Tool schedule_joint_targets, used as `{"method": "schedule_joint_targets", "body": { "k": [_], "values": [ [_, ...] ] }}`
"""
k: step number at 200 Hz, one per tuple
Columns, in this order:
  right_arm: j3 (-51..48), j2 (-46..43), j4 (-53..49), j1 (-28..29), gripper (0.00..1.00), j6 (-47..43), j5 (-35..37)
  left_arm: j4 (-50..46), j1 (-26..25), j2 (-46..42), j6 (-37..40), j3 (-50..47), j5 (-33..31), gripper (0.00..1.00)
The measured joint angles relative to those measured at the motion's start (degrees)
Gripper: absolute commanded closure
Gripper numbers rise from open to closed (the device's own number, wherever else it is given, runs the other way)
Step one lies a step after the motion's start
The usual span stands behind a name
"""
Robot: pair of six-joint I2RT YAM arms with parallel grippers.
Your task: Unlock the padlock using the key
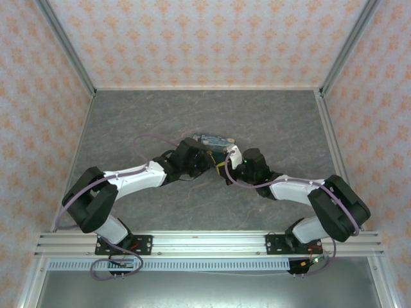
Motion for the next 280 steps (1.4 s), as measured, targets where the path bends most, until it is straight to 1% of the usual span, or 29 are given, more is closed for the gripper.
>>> {"method": "schedule_joint_targets", "body": {
  "k": [90, 172, 280],
  "values": [
    [0.0, 1.2, 3.0, -0.1, 1.00, 0.7, -0.3, 0.5, 0.4, 0.0, -1.3, 0.0, -0.3, 0.84],
    [0.3, 2.3, 4.2, -1.0, 1.00, 1.9, -2.4, 0.7, 0.5, 0.0, -2.4, 0.0, -0.8, 0.84],
    [0.3, 2.9, 5.1, -1.2, 1.00, -2.9, -1.8, 0.8, 0.6, 0.0, -2.8, 0.0, -0.8, 0.84]
  ]
}}
